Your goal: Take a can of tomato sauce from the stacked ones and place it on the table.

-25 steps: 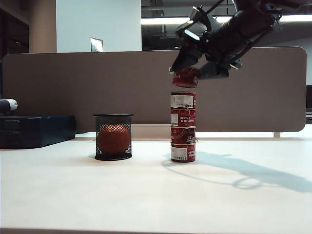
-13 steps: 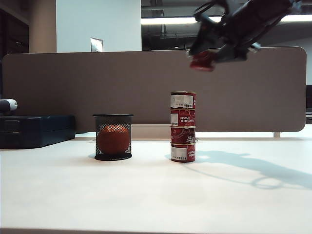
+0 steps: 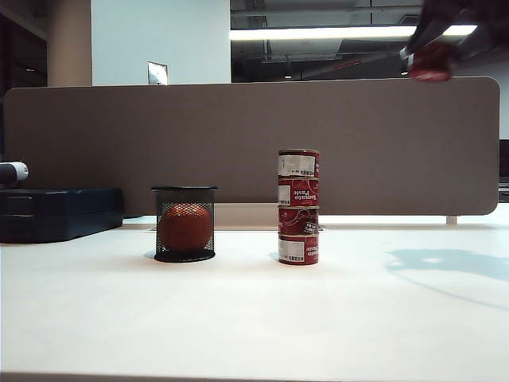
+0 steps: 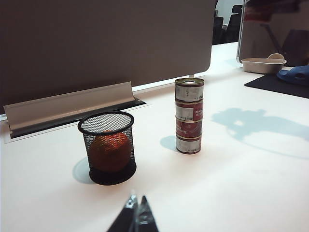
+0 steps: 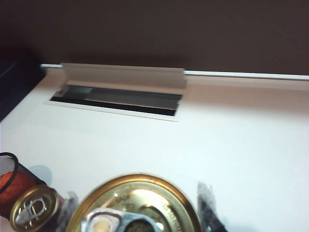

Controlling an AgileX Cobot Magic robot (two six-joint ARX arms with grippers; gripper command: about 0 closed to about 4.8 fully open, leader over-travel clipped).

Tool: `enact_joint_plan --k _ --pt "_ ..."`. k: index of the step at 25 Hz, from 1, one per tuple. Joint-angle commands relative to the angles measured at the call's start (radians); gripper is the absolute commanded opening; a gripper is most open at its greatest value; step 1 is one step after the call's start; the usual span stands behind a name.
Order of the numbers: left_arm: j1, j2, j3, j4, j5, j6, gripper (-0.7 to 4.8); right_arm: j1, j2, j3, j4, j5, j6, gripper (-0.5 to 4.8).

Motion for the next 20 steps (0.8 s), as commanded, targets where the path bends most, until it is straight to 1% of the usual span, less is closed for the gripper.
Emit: enact_joint_plan --k 1,5,8,12,13,16,18,20 --pt "0.002 0.001 0.003 0.013 -0.002 -0.003 -0.05 -0.031 -0.072 0.004 -0.105 -0.003 -0.002 1.97" --pt "0.002 0.001 0.003 0.013 -0.002 -0.004 -0.05 -0.051 -0.166 0.004 -0.240 -0.002 -0.031 1.97" --pt "0.002 0.001 0.003 0.013 -0.002 -0.004 -0.05 -0.055 -0.221 -0.010 -0.281 0.002 -0.031 1.97" --pt "0.002 0.001 0.003 0.013 -0.002 -0.004 -0.05 -0.055 -0.319 -0.094 -0.283 0.024 -0.030 1.96" --pt "0.002 0.001 0.003 0.013 -0.002 -0.004 -0.05 -0.055 -0.352 -0.132 -0.283 0.048 -0.030 1.96" --pt "0.002 0.001 0.003 0.012 -0.002 -0.004 -0.05 -0.055 -0.415 -0.234 -0.265 0.060 -0.030 1.96" --pt "0.002 0.001 0.002 0.012 -0.002 -0.004 -0.05 -0.054 -0.460 -0.337 -0.221 0.084 -0.030 1.96" --pt "0.002 0.001 0.003 0.013 -0.002 -0.004 -0.05 -0.054 -0.492 -0.430 -0.157 0.087 -0.029 1.82"
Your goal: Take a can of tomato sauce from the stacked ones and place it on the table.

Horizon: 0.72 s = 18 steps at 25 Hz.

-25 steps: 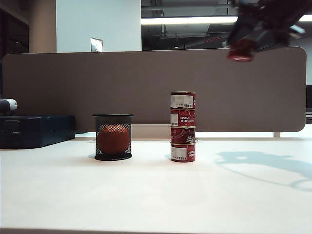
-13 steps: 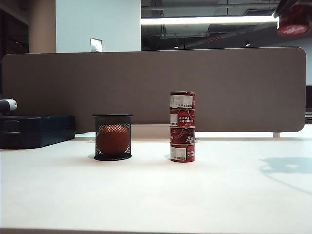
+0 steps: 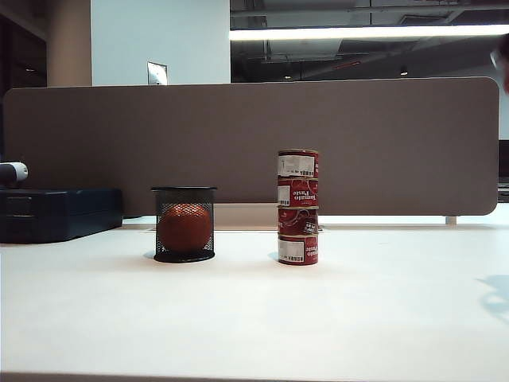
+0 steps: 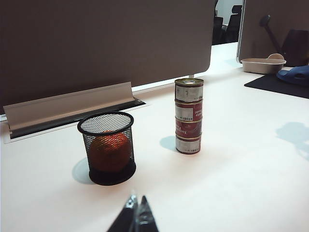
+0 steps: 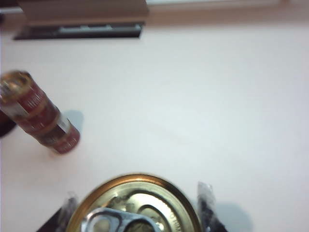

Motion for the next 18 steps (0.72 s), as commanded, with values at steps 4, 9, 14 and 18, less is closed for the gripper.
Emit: enact_joint_plan --k 4,9,14,18 --pt "0.002 0.001 0.003 0.012 -0.002 -0.004 -0.05 0.001 -0.052 -0.230 0.227 0.007 -0.002 1.74" --pt "0.002 0.001 0.002 0.011 -0.002 -0.004 -0.05 0.001 -0.052 -0.376 0.388 0.008 -0.002 1.74" --pt "0.002 0.001 0.002 -0.014 -0.002 -0.004 -0.05 0.001 -0.051 -0.489 0.560 0.035 -0.002 1.74" --pt "0.002 0.001 0.002 -0.039 -0.003 -0.004 -0.05 0.002 -0.048 -0.576 0.657 0.080 -0.001 1.74"
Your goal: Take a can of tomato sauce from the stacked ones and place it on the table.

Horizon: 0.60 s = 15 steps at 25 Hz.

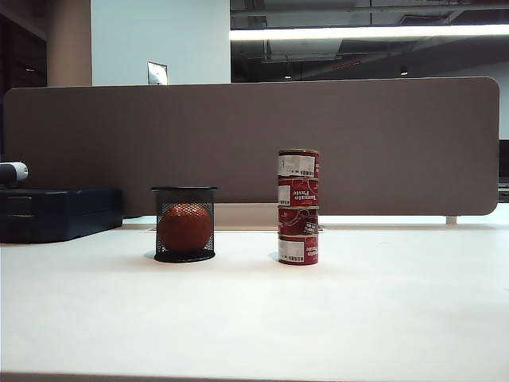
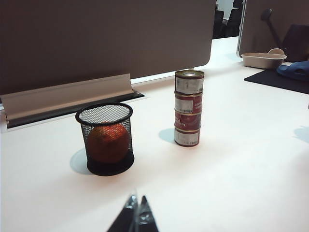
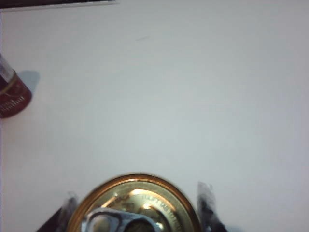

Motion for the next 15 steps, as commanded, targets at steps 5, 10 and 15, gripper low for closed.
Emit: enact_joint_plan --k 5,10,15 --pt "0.002 0.001 0.003 -0.004 -0.003 -0.016 -0.05 0.001 0.000 -0.127 0.185 0.060 -0.002 1.74" --pt "0.002 0.001 0.003 -0.004 -0.003 -0.031 -0.05 0.001 0.002 -0.172 0.220 0.107 -0.002 1.74" --pt "0.002 0.001 0.003 0.006 -0.002 -0.042 -0.05 0.001 0.044 -0.180 0.239 0.111 -0.002 1.74"
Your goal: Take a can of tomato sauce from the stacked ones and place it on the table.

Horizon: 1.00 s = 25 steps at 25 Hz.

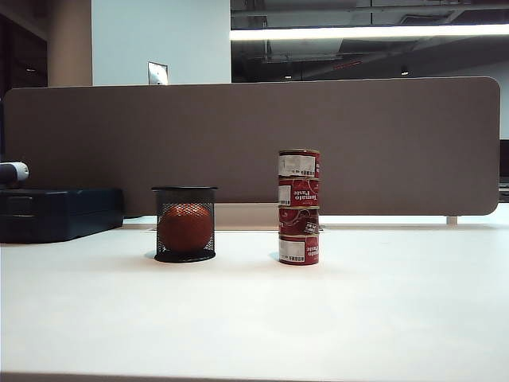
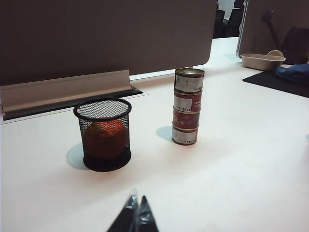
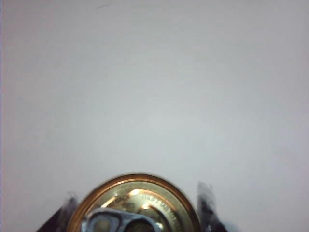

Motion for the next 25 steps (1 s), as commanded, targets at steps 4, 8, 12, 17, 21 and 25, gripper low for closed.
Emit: enact_joint_plan --k 4,8,12,17,21,25 --pt "0.002 0.001 0.003 0.018 0.000 -0.006 -0.05 0.001 0.086 0.001 0.063 0.003 -0.001 1.74" --pt "0.002 0.001 0.003 0.018 -0.001 -0.006 -0.05 0.001 0.169 0.001 0.108 0.003 -0.001 1.74" --pt "0.002 0.001 0.003 0.018 0.000 -0.006 -0.05 0.001 0.272 0.003 0.204 -0.002 0.001 1.75" --pt "0.002 0.001 0.003 0.018 0.000 -0.006 -0.05 0.001 0.311 0.004 0.244 -0.020 0.011 2.32" --pt "0.002 0.001 0.003 0.018 -0.001 -0.006 -0.05 0.001 0.311 0.004 0.245 -0.026 0.010 2.94" --pt "0.002 0.001 0.003 0.018 -0.001 -0.006 -0.05 0.001 0.311 0.004 0.246 -0.027 0.011 3.98"
